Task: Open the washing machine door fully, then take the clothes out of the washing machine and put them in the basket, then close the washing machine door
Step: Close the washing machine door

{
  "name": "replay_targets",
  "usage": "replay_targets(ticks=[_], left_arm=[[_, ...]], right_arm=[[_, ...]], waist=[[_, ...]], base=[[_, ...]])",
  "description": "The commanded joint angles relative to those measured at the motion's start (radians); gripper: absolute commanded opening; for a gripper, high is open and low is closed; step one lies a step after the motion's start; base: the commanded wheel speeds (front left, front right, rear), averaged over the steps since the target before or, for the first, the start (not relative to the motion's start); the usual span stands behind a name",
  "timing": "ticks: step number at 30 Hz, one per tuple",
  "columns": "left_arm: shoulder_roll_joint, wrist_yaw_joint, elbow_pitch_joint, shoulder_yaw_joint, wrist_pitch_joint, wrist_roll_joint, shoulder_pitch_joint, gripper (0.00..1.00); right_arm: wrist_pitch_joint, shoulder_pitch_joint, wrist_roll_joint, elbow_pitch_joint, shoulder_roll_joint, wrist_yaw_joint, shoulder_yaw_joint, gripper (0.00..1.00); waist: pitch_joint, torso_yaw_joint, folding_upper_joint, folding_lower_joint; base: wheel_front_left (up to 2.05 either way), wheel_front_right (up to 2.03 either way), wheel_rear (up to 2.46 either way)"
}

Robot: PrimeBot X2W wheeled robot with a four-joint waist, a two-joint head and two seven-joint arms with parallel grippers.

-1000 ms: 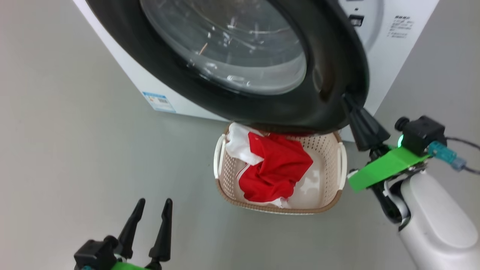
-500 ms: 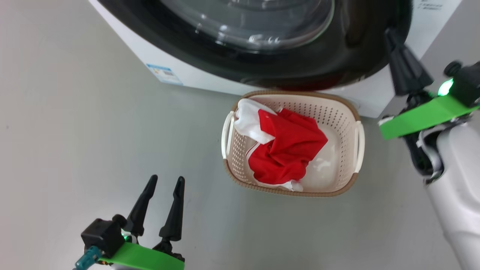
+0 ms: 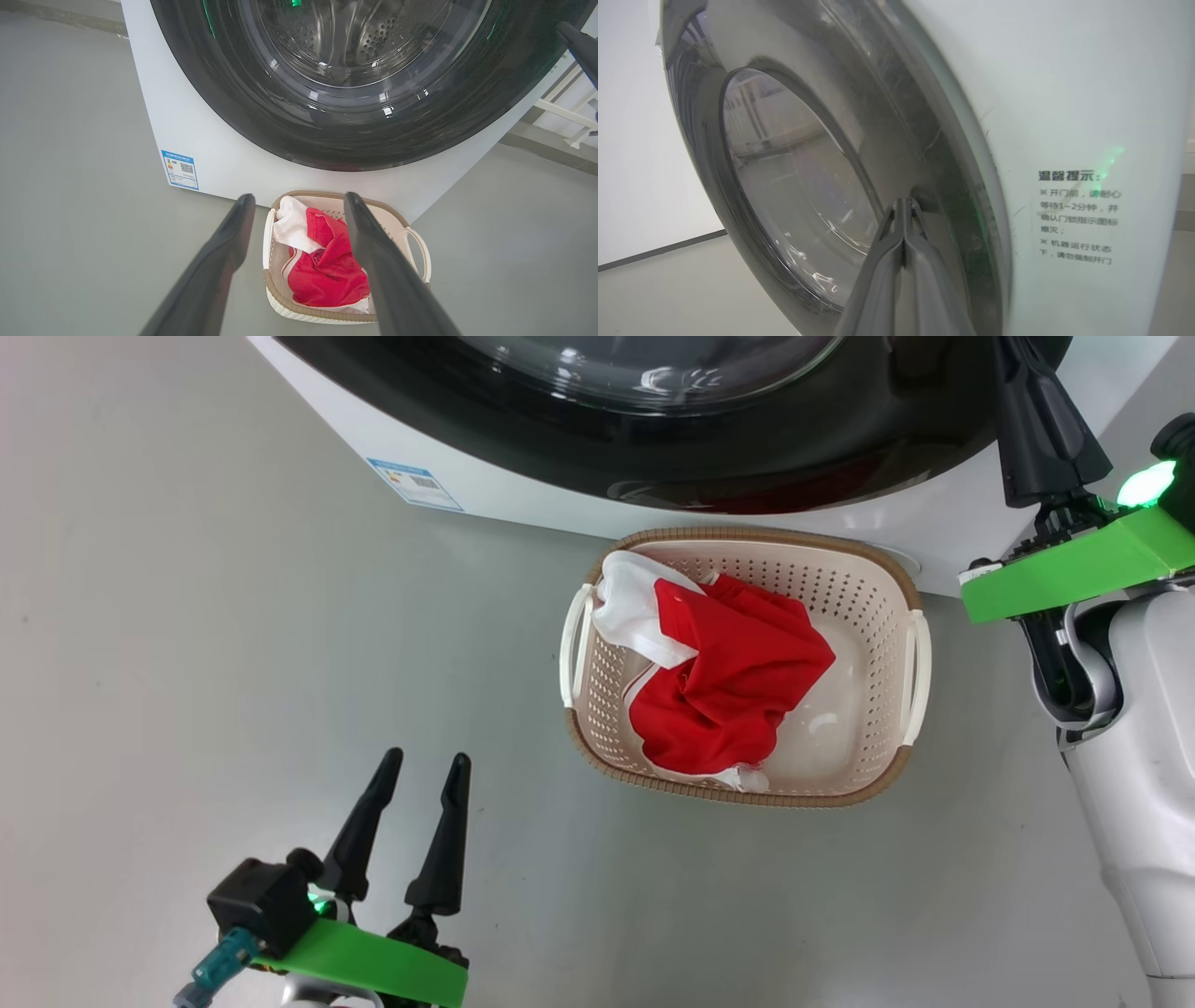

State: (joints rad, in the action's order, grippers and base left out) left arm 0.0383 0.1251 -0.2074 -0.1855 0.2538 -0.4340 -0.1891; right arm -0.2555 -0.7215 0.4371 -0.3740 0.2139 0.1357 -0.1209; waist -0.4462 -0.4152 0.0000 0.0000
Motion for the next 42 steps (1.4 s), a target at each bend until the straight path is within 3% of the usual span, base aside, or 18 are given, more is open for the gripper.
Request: replay_targets(ticks=[1,12,13,17,20,34,42], left_arm=[[0.012,0.004,0.018,0.032,0.008,-0.004,-0.015,1.00],[0.012,0.005,-0.005,0.058,0.008,0.048,0.002,1.00],[0.012,0.005,-0.007,0.066,0.008,0.055,0.004,1.00],[0.012,0.005,-0.011,0.092,0.008,0.082,0.017,1.00],[0.012,0.005,-0.012,0.113,0.008,0.099,0.029,1.00],[0.012,0.005,-0.017,0.195,0.008,0.152,0.083,1.00],[0.012,0.005,-0.016,0.217,0.008,0.166,0.104,1.00]], right_arm=[[-0.006,-0.031,-0.003,0.024,-0.010,-0.005,0.006,0.00],[-0.006,0.109,0.006,0.015,-0.029,-0.005,-0.063,0.00],[-0.006,0.129,0.006,0.015,-0.031,-0.005,-0.069,0.04],[-0.006,0.208,0.005,0.027,-0.040,-0.005,-0.089,0.43],[-0.006,0.267,0.002,0.039,-0.050,-0.005,-0.096,0.99],[-0.006,0.486,0.005,0.075,-0.077,-0.005,-0.058,1.00],[-0.006,0.560,0.001,0.085,-0.085,-0.005,-0.018,1.00]], waist=[[0.002,0.002,0.0000,0.0000],[0.082,0.038,0.0000,0.0000],[0.092,0.046,0.0000,0.0000],[0.131,0.078,0.0000,0.0000],[0.158,0.108,0.0000,0.0000],[0.252,0.244,0.0000,0.0000],[0.288,0.290,0.0000,0.0000]], base=[[0.00,0.00,0.00],[0.00,0.00,0.00],[0.00,0.00,0.00],[0.00,0.00,0.00],[0.00,0.00,0.00],[0.00,0.00,0.00],[0.00,0.00,0.00]])
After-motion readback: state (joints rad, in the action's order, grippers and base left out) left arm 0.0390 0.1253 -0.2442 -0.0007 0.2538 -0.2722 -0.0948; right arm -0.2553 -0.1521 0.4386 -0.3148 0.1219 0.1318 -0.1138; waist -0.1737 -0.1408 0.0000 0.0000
